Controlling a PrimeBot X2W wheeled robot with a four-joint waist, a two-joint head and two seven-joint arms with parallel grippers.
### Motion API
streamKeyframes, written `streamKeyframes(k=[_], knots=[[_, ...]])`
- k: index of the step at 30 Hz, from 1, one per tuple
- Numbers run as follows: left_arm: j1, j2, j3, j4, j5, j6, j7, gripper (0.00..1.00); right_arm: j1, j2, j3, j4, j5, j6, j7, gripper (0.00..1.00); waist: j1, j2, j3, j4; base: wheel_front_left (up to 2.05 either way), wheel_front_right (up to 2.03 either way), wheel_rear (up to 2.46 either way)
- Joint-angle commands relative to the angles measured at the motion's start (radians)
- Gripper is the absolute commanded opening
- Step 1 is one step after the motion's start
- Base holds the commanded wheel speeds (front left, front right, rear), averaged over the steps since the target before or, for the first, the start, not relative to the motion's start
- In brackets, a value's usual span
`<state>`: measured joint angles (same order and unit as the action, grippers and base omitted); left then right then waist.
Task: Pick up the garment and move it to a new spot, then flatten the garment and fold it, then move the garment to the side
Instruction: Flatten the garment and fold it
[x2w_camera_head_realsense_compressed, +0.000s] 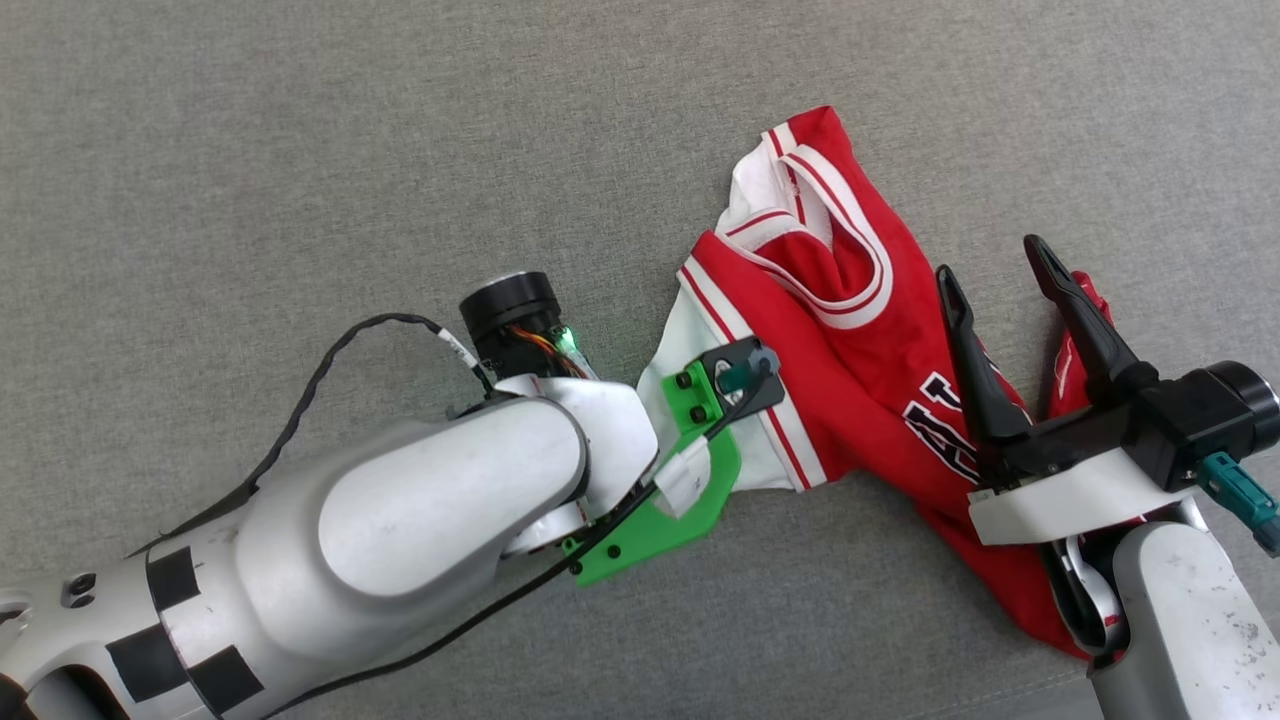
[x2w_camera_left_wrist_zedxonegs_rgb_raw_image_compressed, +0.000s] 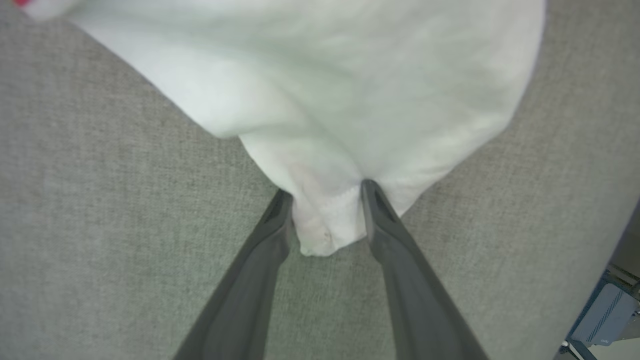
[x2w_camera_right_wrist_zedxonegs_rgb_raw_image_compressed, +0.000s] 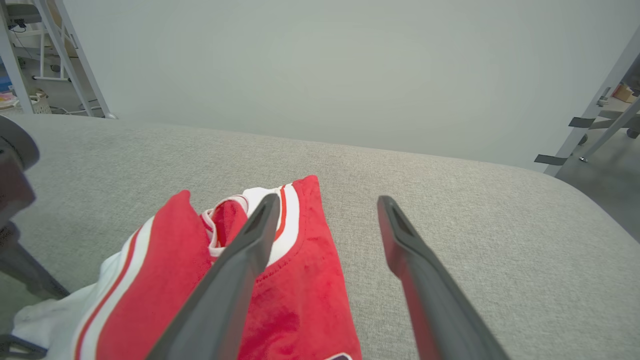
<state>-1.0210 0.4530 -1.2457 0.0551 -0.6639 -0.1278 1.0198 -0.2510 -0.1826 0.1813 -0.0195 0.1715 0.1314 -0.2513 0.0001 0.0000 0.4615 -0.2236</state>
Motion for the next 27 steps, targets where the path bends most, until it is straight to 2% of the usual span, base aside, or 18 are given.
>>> streamKeyframes(k=[1, 7, 11, 19, 27], knots=[[0.064, 0.017, -0.034, 0.026, -0.004, -0.003, -0.010, 0.00, -0.017, 0.002, -0.005, 0.007, -0.007, -0.001, -0.008, 1.00, -0.0001, 0.0000, -0.008, 0.008, 0.00, 0.00, 0.00], [0.000, 0.001, -0.034, 0.067, -0.041, -0.003, -0.234, 0.00, 0.000, -0.012, -0.020, 0.018, -0.013, -0.001, -0.010, 1.00, -0.0001, 0.0000, -0.071, 0.051, 0.00, 0.00, 0.00], [-0.029, 0.029, -0.035, 0.066, -0.074, -0.003, -0.397, 0.00, 0.030, -0.020, -0.034, 0.024, -0.011, -0.001, -0.010, 1.00, -0.0001, 0.0000, -0.130, 0.086, 0.00, 0.00, 0.00], [0.017, 0.201, -0.032, 0.068, -0.159, -0.003, -0.583, 0.00, 0.101, -0.028, -0.064, 0.020, -0.006, -0.001, -0.010, 1.00, -0.0001, 0.0000, -0.212, 0.154, 0.00, 0.00, 0.00], [0.103, 0.346, 0.011, 0.163, -0.245, 0.018, -0.657, 0.00, 0.139, -0.029, -0.077, 0.005, -0.005, -0.001, -0.001, 1.00, -0.0001, 0.0000, -0.240, 0.196, 0.00, 0.00, 0.00]])
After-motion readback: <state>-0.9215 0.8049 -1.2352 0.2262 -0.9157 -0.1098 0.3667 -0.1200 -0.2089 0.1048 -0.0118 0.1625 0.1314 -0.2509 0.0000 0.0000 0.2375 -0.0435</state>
